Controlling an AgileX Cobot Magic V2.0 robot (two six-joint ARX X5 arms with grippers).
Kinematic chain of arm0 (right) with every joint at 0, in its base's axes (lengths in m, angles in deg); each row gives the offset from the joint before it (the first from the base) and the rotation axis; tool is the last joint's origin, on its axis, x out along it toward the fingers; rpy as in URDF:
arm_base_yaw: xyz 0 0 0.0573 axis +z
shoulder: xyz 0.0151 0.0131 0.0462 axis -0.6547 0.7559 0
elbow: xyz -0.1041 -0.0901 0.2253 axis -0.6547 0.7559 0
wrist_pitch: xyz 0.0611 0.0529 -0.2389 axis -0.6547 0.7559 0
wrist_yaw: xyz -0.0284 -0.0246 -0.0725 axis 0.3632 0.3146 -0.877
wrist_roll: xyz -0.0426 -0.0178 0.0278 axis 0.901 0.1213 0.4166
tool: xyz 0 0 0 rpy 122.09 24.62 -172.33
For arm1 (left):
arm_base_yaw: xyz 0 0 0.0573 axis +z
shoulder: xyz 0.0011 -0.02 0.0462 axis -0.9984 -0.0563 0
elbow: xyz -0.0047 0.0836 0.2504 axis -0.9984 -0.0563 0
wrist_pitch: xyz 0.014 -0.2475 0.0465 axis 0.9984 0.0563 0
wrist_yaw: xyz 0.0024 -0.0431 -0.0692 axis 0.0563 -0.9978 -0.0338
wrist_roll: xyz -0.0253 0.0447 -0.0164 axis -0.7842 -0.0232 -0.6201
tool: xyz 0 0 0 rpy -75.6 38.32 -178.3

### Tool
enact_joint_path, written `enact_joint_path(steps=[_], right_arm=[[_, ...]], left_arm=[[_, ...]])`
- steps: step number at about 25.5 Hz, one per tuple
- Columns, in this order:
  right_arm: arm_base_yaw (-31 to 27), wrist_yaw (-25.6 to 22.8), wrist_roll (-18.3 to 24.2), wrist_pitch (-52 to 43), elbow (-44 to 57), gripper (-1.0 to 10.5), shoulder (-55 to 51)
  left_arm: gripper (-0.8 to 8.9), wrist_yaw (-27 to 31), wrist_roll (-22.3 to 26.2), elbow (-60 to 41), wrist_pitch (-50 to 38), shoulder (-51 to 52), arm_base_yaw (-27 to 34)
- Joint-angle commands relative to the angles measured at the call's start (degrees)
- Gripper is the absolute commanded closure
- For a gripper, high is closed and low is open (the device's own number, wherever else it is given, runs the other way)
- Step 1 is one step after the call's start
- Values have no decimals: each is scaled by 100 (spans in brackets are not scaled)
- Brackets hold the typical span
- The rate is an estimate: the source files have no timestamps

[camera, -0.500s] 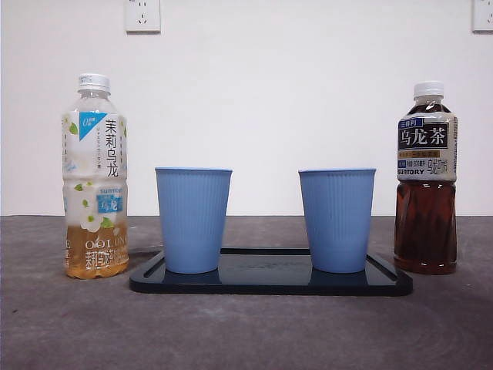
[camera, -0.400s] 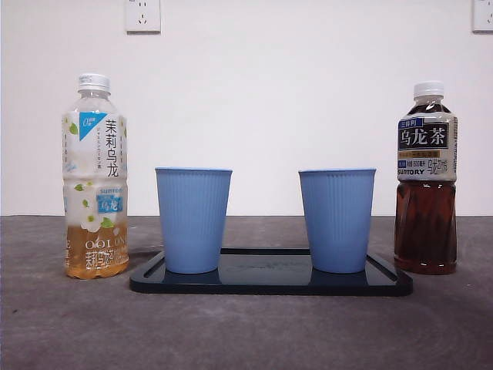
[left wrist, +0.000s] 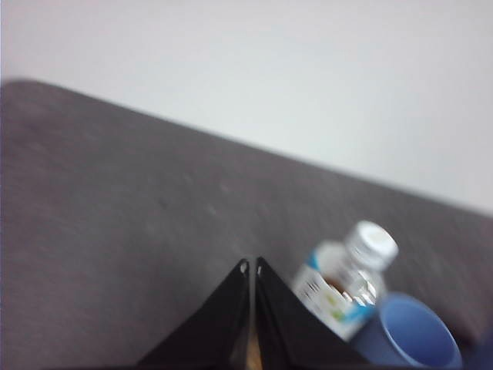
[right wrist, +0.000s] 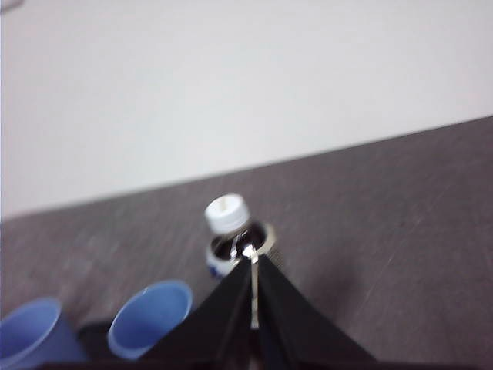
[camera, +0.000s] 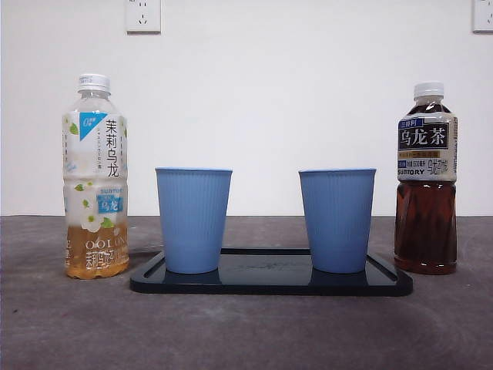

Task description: Pour the drink into the cup

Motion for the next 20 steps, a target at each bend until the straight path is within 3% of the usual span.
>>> enact_joint_path(steps=[1, 6, 9, 15, 20], right_arm=[[-7, 323, 588, 529, -507, 939, 461], [-7, 861, 1307, 1718, -1292, 939, 1241], [0, 1069, 1694, 2345, -1589, 939, 1561], [109, 1169, 2026, 3032, -1690, 939, 1731], [173, 1169, 2037, 3091, -1690, 927, 1729]], left_arm=[[803, -525, 474, 367, 280, -428, 11], [803, -1650, 931, 844, 1040, -1128, 0], [803, -2009, 1237, 975, 1491, -1340, -55], [803, -2044, 1696, 999, 2015, -1349, -210], [757, -2044, 1738, 999, 2039, -1340, -291]])
